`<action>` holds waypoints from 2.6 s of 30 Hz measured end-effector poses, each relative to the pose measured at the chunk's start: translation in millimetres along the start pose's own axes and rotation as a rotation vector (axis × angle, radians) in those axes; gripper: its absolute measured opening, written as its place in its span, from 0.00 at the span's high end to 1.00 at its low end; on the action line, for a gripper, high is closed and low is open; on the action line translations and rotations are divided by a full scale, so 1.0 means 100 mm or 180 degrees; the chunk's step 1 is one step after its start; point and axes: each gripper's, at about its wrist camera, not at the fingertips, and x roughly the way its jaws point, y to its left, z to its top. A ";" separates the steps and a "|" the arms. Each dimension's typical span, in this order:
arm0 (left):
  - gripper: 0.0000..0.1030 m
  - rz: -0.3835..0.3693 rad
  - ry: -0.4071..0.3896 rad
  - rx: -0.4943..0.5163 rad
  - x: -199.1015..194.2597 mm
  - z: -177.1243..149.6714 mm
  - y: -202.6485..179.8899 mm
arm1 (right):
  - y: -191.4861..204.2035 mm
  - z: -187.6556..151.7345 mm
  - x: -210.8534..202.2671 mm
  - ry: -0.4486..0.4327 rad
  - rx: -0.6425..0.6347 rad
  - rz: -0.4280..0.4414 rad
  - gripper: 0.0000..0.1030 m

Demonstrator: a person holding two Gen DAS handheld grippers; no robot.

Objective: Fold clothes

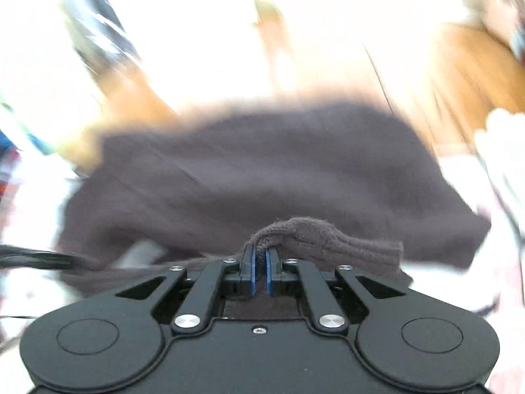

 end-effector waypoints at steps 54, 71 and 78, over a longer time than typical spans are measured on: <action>0.32 0.0750 0.0121 -0.0931 0.84 0.27 0.83 | -0.83 -0.57 0.49 0.1535 0.1225 0.0380 0.33; 1.00 0.2020 -0.1571 -0.0912 -0.57 0.19 1.23 | -0.48 -0.57 0.54 0.1557 0.0973 0.1864 0.76; 0.97 0.1713 -0.1168 -0.1259 -0.82 0.18 1.85 | -0.39 -0.63 0.62 0.1537 -0.0149 0.0150 0.75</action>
